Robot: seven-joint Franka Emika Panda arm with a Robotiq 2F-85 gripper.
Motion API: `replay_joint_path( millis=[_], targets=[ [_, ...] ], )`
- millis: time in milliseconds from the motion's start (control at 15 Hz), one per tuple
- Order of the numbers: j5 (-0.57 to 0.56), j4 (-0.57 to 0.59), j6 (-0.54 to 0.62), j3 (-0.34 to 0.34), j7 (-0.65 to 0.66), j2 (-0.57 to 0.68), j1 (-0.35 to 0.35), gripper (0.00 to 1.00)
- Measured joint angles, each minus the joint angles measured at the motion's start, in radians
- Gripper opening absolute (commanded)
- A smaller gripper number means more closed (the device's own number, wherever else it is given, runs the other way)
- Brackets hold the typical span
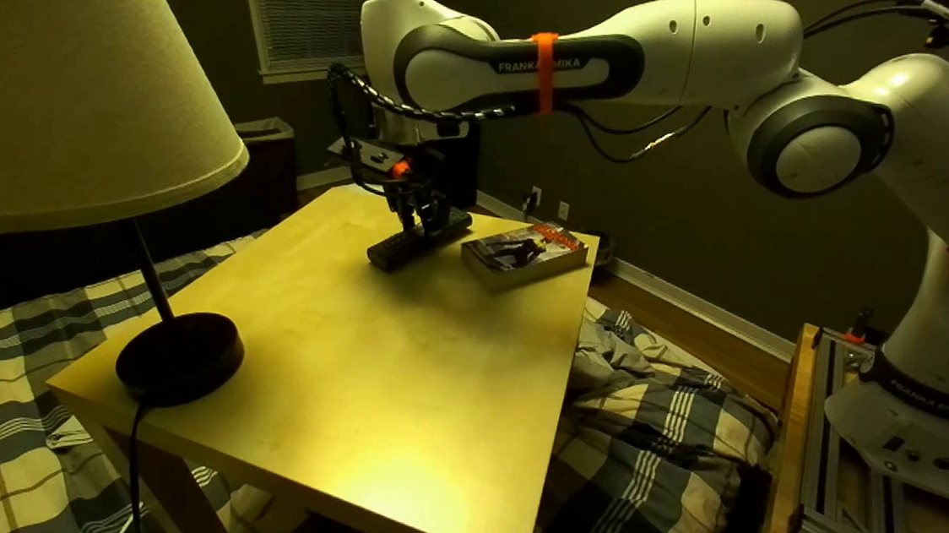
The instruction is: Lift the remote, spin it and put it back on the table
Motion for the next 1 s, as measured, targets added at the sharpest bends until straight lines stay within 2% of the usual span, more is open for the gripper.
replay_joint_path(
  millis=[200,400,533,800,1000],
  targets=[
    [-0.004,0.001,0.022,0.0,-0.016,0.004,0.001,0.99],
    [-0.015,0.012,0.015,0.001,-0.083,-0.004,0.01,1.0],
    [-0.037,0.027,-0.047,0.001,-0.163,-0.018,0.024,1.0],
    [-0.109,0.057,-0.185,0.0,-0.358,-0.074,0.052,1.0],
    [-0.147,0.069,-0.21,0.001,-0.536,-0.114,0.056,1.0]
  ],
)
